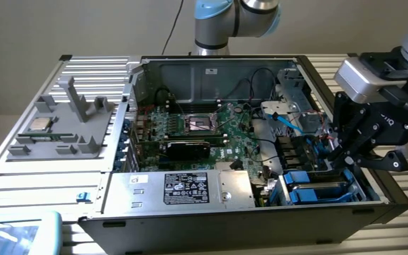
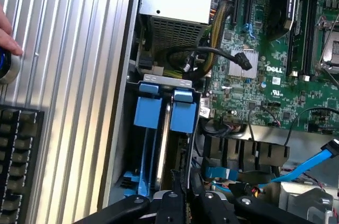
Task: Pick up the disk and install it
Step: 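Insert the first disk wire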
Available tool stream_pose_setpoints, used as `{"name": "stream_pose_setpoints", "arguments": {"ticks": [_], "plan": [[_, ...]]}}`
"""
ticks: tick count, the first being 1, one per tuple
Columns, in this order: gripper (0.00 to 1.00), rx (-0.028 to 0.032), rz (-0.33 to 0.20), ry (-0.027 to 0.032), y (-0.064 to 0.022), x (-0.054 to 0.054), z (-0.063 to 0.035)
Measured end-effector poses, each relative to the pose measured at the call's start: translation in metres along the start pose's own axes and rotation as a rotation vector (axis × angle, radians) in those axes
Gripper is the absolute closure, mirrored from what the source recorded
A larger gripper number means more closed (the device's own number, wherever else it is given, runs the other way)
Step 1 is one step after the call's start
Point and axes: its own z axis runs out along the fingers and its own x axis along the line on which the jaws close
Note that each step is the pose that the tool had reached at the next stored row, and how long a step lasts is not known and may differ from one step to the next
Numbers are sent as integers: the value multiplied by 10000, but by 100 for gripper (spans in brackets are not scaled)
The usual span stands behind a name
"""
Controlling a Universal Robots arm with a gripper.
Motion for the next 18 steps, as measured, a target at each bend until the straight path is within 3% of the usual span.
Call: {"name": "stream_pose_setpoints", "arguments": {"ticks": [6,10,18], "plan": [[84,10,225,7,83,-9,13],[84,25,568,14,93,-10,16],[84,10,807,255,92,-26,20]]}}
